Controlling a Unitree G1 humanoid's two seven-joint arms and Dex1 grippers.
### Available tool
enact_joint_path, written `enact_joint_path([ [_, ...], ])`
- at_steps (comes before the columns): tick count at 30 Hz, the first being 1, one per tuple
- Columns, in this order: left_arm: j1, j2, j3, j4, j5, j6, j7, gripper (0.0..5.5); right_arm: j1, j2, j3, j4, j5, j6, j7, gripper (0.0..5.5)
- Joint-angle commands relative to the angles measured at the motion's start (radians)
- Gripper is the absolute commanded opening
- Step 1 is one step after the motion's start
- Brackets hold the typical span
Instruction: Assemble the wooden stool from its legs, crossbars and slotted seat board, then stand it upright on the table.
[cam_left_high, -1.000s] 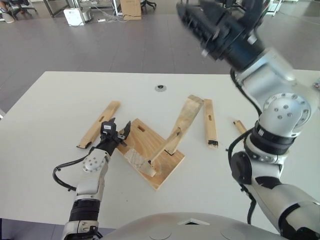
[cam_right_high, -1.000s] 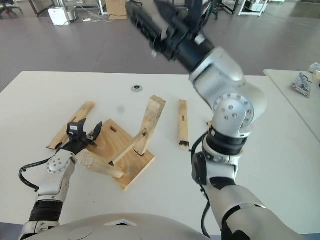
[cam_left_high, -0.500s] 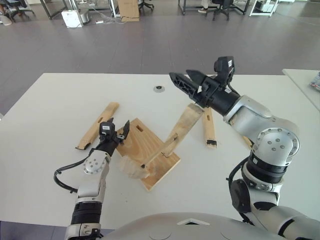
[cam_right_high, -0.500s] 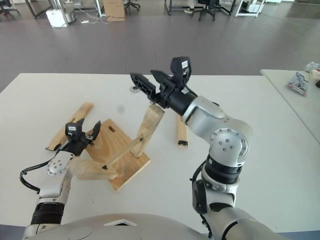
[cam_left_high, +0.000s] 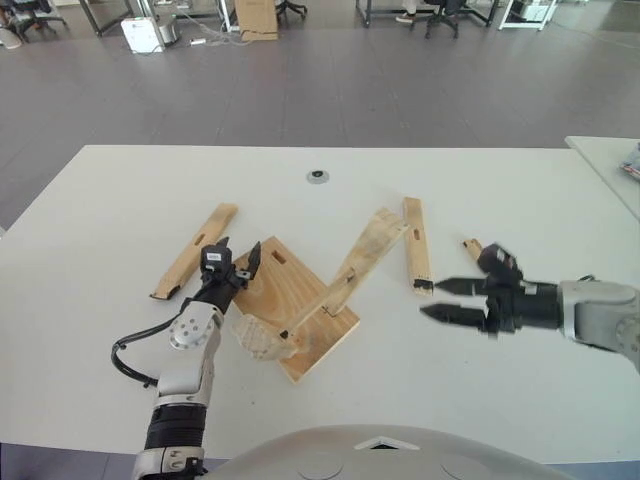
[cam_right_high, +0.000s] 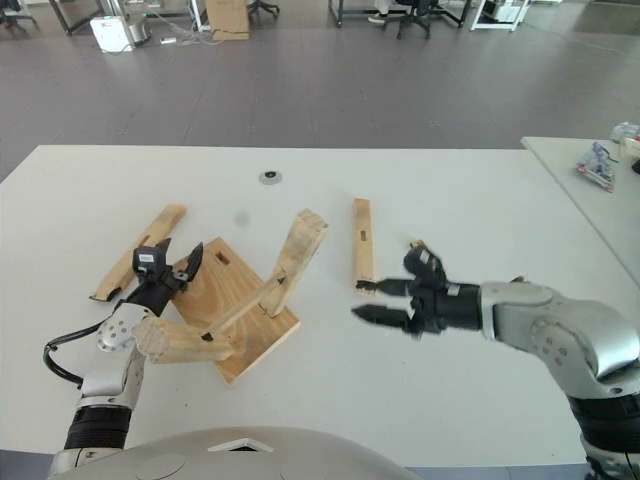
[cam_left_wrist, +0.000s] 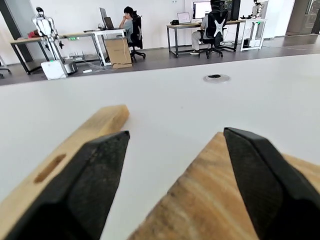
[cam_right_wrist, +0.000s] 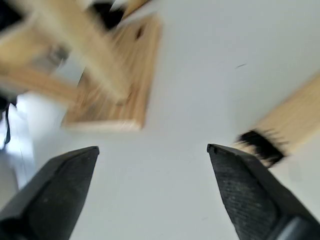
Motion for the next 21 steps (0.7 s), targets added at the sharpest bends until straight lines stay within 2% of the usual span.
enact_joint_path([
  [1, -0.250, 0.208, -0.057, 0.317, 0.163, -0.051, -0.071, 3.47, 0.062, 0.020, 0.201, -0.077, -0.238, -0.167, -0.013, 4.06],
  [6, -0.498, 0.428, -0.229, 0.611, 0.396, -0.225, -0.196, 3.47, 0.050, 0.145, 0.458, -0.050, -0.559, -0.266, -0.182, 4.06],
  [9, -0.562, 0.490, -0.326, 0.729, 0.488, -0.362, -0.264, 3.47, 0.016, 0.242, 0.532, 0.037, -0.686, -0.303, -0.269, 4.06],
  [11, -0.573, 0.495, -0.345, 0.766, 0.495, -0.414, -0.287, 3.47, 0.001, 0.264, 0.543, 0.065, -0.723, -0.322, -0.281, 4.06],
  [15, -0.476, 0.570, -0.387, 0.698, 0.426, -0.582, -0.502, 3.47, -0.069, 0.415, 0.539, 0.115, -0.775, -0.296, -0.387, 4.06],
  [17, -0.451, 0.583, -0.384, 0.668, 0.393, -0.604, -0.550, 3.47, -0.072, 0.443, 0.530, 0.127, -0.789, -0.294, -0.404, 4.06],
  [21, -0.276, 0.607, -0.370, 0.377, 0.193, -0.506, -0.704, 3.47, -0.169, 0.676, 0.374, 0.257, -0.733, -0.309, -0.540, 4.06],
])
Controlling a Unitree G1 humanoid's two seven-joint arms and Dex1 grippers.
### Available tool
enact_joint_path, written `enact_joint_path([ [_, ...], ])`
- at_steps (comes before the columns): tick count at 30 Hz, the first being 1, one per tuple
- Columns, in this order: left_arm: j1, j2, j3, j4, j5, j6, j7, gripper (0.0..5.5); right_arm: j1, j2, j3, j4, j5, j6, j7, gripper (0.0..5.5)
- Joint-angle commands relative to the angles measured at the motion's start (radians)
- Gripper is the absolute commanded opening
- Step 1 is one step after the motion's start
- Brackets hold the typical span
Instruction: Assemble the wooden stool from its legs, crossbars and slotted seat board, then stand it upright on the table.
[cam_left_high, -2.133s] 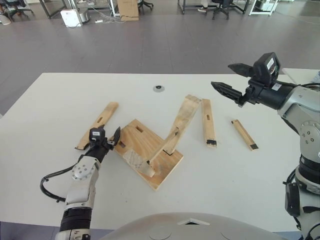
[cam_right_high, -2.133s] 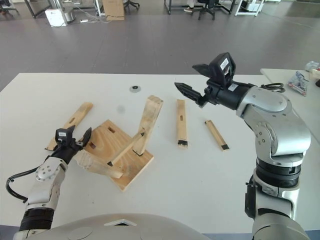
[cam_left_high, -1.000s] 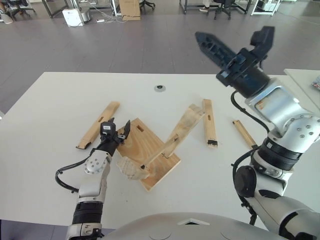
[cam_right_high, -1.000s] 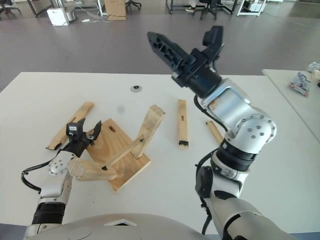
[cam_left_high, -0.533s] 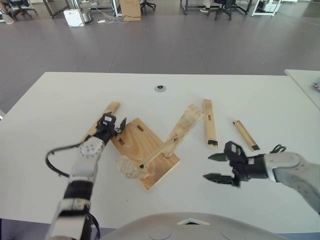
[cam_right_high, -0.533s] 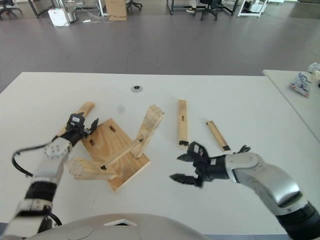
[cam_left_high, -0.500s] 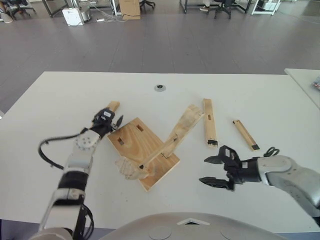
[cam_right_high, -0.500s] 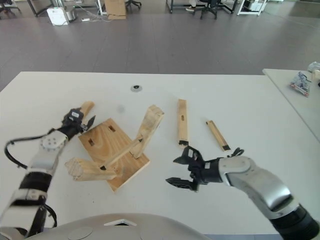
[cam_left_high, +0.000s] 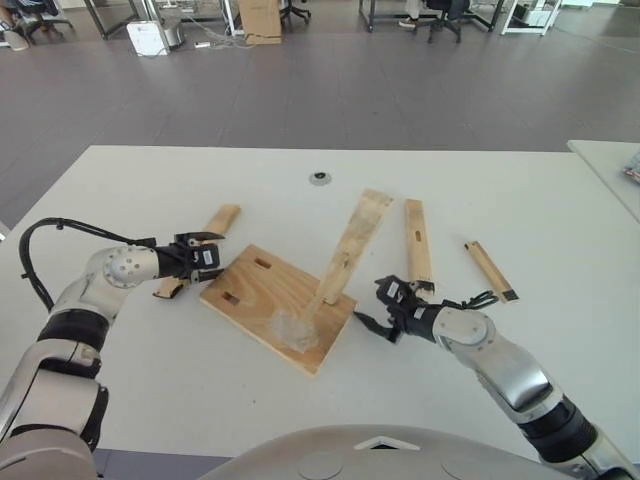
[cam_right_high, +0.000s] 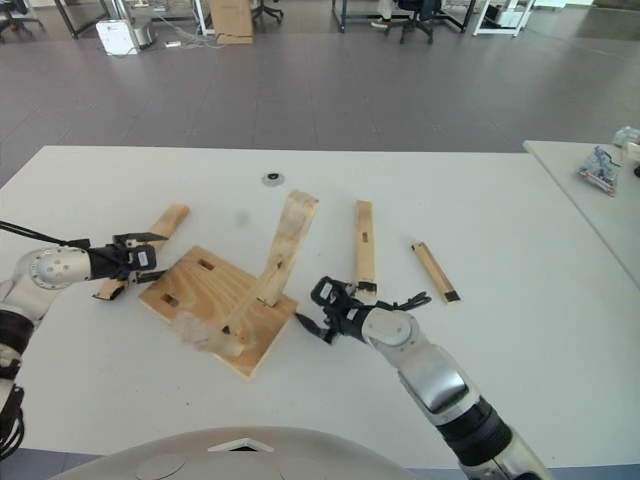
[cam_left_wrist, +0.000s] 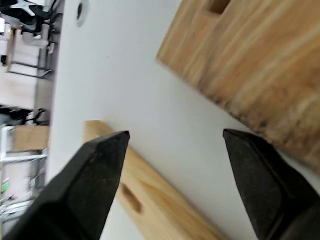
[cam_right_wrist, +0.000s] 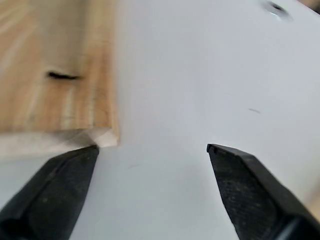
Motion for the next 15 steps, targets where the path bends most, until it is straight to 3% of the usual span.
enact_joint_path([
  [1, 0.172, -0.015, -0.012, -0.271, -0.177, 0.089, -0.141, 3.47, -0.138, 0.160, -0.082, 0.140, 0.004, -0.049, -0.095, 4.06],
  [2, 0.202, -0.007, -0.005, -0.321, -0.207, 0.117, -0.160, 3.47, -0.161, 0.181, -0.095, 0.169, -0.007, -0.063, -0.112, 4.06],
  [4, 0.342, 0.071, 0.010, -0.506, -0.346, 0.238, -0.266, 3.47, -0.301, 0.212, -0.250, 0.178, 0.011, -0.128, -0.190, 4.06],
  [7, 0.429, 0.129, 0.054, -0.599, -0.410, 0.323, -0.315, 3.47, -0.367, 0.134, -0.382, 0.114, 0.041, -0.122, -0.158, 4.06],
  [13, 0.400, 0.212, 0.154, -0.554, -0.416, 0.367, -0.376, 3.47, -0.215, -0.188, -0.508, 0.185, 0.026, -0.153, 0.088, 4.06],
  [15, 0.281, 0.205, 0.157, -0.455, -0.350, 0.311, -0.358, 3.47, -0.061, -0.344, -0.431, 0.089, 0.038, -0.144, 0.292, 4.06],
])
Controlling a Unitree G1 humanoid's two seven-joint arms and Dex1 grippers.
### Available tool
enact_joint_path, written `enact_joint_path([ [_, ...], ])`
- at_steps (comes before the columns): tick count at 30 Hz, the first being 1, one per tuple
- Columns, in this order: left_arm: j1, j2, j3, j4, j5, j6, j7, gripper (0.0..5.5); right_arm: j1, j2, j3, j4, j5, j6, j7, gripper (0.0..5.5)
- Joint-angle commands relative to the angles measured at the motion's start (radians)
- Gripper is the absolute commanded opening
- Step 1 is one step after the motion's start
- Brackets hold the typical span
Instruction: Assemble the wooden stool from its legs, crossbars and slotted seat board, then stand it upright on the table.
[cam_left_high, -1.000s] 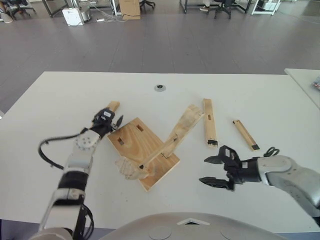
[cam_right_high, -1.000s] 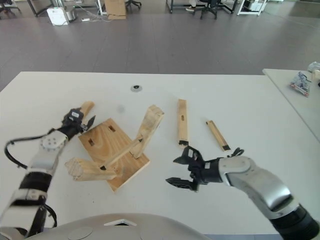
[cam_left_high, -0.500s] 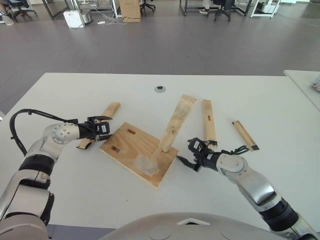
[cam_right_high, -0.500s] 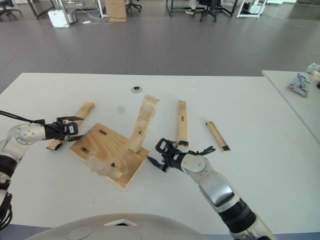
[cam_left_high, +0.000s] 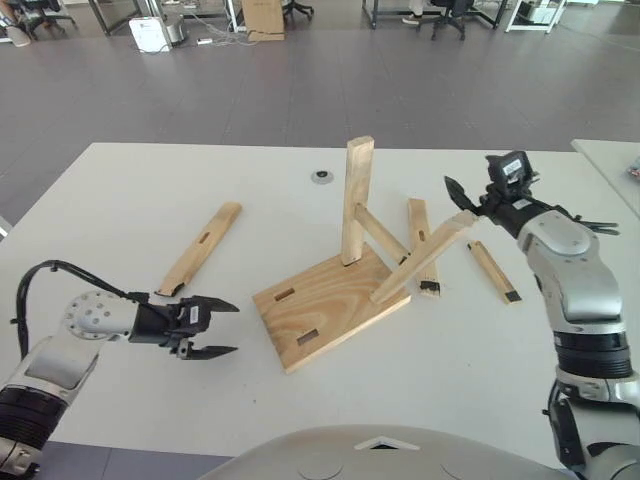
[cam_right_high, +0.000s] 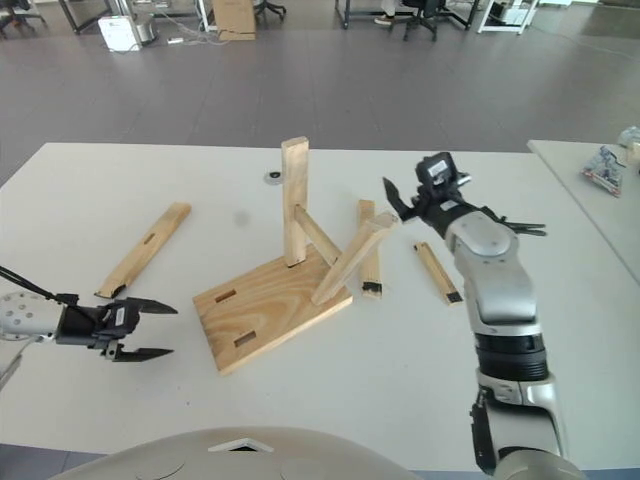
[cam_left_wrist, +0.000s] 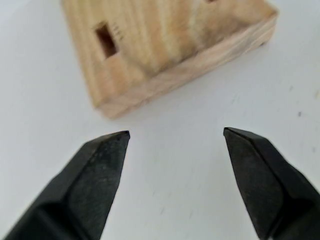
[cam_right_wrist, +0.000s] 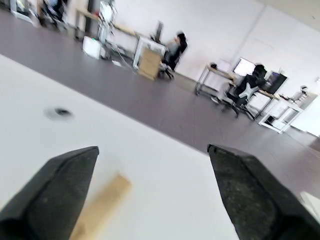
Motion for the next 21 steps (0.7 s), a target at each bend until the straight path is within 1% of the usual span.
enact_joint_path([
  [1, -0.227, 0.004, 0.007, 0.191, 0.147, -0.123, 0.050, 3.47, 0.224, -0.228, 0.104, -0.165, 0.046, 0.043, 0.313, 4.06],
  [3, -0.374, -0.019, -0.039, 0.355, 0.289, -0.248, 0.119, 3.47, 0.274, -0.272, 0.150, -0.285, 0.111, 0.112, 0.410, 4.06],
  [6, -0.517, -0.076, -0.108, 0.546, 0.436, -0.379, 0.209, 3.47, 0.336, -0.279, 0.200, -0.386, 0.147, 0.173, 0.438, 4.06],
  [9, -0.592, -0.195, -0.167, 0.684, 0.507, -0.473, 0.296, 3.47, 0.368, -0.215, 0.272, -0.427, 0.124, 0.223, 0.363, 4.06],
  [10, -0.608, -0.219, -0.180, 0.718, 0.522, -0.496, 0.312, 3.47, 0.365, -0.198, 0.288, -0.426, 0.114, 0.231, 0.338, 4.06],
  [11, -0.612, -0.274, -0.198, 0.762, 0.514, -0.520, 0.299, 3.47, 0.355, -0.176, 0.325, -0.411, 0.087, 0.239, 0.309, 4.06],
  [13, -0.604, -0.371, -0.251, 0.829, 0.533, -0.576, 0.293, 3.47, 0.324, -0.109, 0.387, -0.351, 0.038, 0.250, 0.236, 4.06],
  [15, -0.578, -0.416, -0.285, 0.858, 0.538, -0.618, 0.279, 3.47, 0.283, -0.050, 0.445, -0.291, -0.008, 0.244, 0.189, 4.06],
  [17, -0.511, -0.417, -0.280, 0.839, 0.475, -0.671, 0.241, 3.47, 0.217, 0.022, 0.503, -0.210, -0.036, 0.217, 0.177, 4.06],
  [19, -0.353, -0.380, -0.281, 0.697, 0.363, -0.684, 0.202, 3.47, 0.104, 0.115, 0.564, -0.075, -0.079, 0.158, 0.164, 4.06],
  [21, -0.244, -0.343, -0.284, 0.568, 0.300, -0.652, 0.195, 3.47, 0.028, 0.169, 0.572, 0.033, -0.112, 0.108, 0.140, 4.06],
])
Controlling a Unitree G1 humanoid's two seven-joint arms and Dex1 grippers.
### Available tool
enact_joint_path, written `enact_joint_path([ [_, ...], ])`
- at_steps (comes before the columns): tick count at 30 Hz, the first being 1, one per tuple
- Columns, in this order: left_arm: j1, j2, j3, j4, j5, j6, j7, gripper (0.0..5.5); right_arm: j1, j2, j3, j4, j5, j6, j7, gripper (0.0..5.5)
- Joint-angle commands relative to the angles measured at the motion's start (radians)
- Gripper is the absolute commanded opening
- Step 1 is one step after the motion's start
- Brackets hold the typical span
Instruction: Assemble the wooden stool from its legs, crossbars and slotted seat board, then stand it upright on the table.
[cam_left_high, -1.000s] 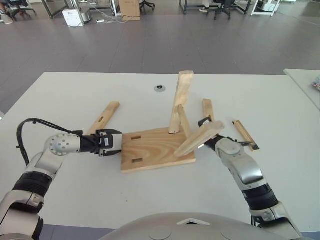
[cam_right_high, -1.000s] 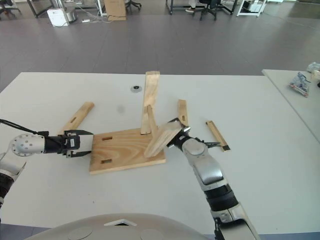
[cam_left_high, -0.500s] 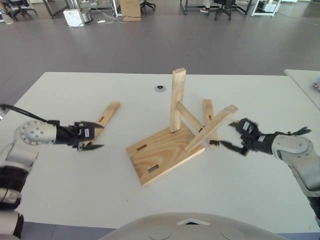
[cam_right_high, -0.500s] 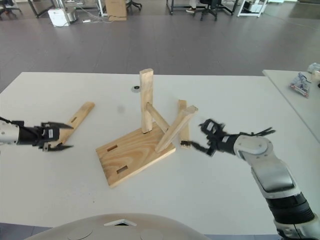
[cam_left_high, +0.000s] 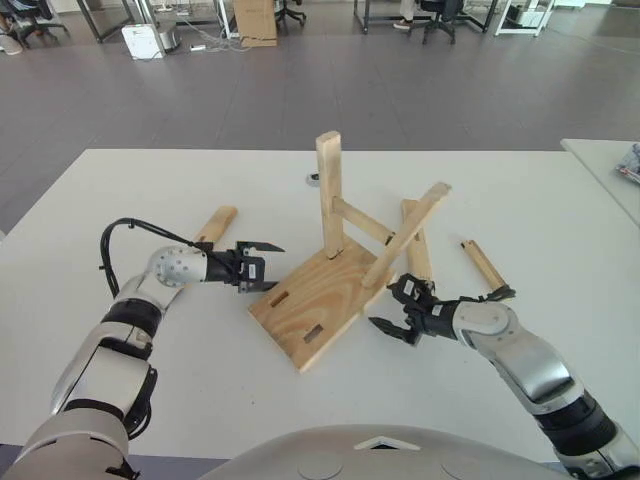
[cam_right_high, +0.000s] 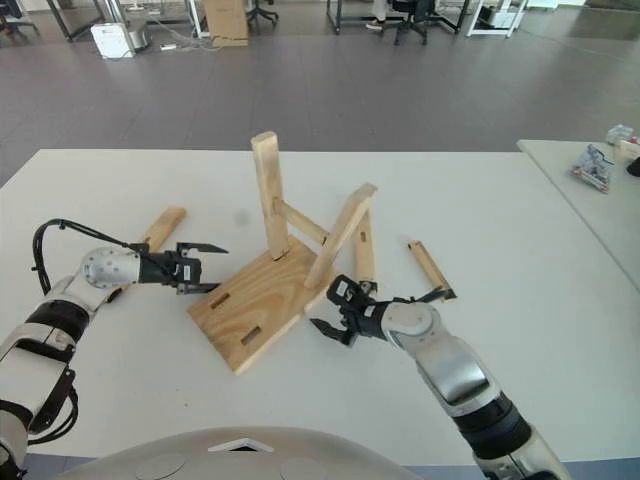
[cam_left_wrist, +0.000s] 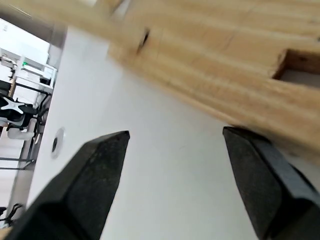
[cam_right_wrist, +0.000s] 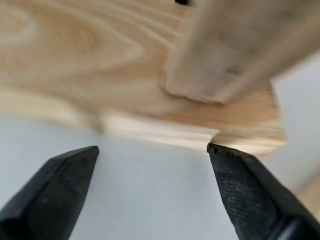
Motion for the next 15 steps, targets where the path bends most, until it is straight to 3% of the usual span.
enact_joint_path([
  [1, 0.256, 0.043, -0.056, -0.213, -0.055, 0.058, -0.080, 3.47, -0.134, 0.107, 0.036, 0.208, -0.063, -0.071, -0.046, 4.06],
  [5, 0.325, 0.049, -0.039, -0.369, -0.103, 0.141, -0.041, 3.47, -0.137, 0.109, 0.002, 0.236, -0.077, -0.101, -0.045, 4.06],
  [15, 0.339, 0.045, 0.002, -0.367, -0.072, 0.199, 0.020, 3.47, 0.047, -0.018, 0.023, -0.071, -0.037, 0.012, 0.059, 4.06],
])
